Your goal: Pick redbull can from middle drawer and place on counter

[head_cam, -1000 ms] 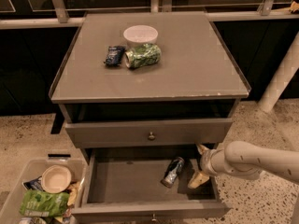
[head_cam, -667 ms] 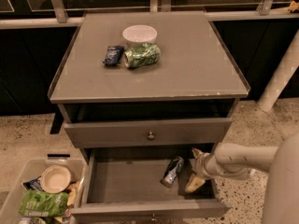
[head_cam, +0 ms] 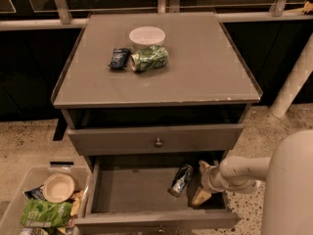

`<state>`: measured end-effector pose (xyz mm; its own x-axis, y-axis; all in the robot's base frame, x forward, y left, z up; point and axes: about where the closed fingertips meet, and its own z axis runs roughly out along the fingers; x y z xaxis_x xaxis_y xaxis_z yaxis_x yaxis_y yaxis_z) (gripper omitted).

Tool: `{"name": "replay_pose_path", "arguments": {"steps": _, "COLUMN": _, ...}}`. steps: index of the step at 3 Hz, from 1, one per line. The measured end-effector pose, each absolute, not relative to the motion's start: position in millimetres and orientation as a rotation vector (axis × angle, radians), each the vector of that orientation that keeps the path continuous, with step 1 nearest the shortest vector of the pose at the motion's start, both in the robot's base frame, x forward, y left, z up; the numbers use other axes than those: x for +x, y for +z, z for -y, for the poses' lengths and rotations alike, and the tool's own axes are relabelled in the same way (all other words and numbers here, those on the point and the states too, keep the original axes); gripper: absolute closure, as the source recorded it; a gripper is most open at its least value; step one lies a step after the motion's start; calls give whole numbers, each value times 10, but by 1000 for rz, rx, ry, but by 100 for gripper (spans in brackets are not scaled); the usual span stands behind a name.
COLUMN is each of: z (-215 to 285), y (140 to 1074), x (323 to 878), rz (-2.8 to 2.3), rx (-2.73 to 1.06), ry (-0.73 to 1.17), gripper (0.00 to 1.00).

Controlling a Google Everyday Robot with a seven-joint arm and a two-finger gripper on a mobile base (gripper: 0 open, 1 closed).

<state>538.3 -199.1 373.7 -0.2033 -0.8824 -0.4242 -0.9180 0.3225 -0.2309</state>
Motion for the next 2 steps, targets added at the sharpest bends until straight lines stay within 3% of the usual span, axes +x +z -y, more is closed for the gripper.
{"name": "replay_pose_path", "arguments": {"steps": 2, "z": 1882, "y": 3687, "x": 5498, "rz": -2192, "rx": -1527, "ry": 91, "gripper": 0}}
